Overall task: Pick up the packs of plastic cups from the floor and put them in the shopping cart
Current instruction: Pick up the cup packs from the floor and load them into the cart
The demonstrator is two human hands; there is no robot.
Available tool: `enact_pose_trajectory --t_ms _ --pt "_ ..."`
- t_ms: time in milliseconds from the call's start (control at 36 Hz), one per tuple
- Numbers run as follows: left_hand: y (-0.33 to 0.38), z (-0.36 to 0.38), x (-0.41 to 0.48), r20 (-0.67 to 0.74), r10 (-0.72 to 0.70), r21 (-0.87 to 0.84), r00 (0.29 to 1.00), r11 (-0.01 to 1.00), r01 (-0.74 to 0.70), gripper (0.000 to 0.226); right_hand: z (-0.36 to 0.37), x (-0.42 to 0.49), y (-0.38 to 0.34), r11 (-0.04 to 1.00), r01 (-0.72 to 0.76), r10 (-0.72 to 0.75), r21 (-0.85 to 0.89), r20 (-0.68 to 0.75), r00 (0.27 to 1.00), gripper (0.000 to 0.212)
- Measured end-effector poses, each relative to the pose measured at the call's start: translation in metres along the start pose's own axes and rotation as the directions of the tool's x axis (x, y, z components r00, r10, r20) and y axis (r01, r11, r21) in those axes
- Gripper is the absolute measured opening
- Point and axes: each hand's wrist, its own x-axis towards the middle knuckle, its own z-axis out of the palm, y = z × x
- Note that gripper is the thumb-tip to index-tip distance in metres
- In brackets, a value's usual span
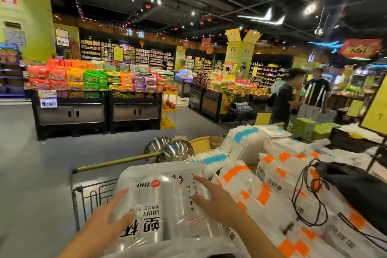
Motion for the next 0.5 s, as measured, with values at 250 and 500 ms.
enact_pose_trajectory --t_ms 250,500 --pt "-0.037 -0.023 0.062 0.031 -0.012 -0.008 0.999 1.000 0.013 0.073 0.049 0.080 -0.005 0.998 -0.009 0.010 -0.055 0.027 1.000 0.059" --pt "-0.134 -0.001 0.091 0.061 -0.141 -0.113 0.988 0.983 0.148 0.070 0.136 0.145 0.029 0.999 -0.019 0.026 -0.049 0.147 0.989 0.060"
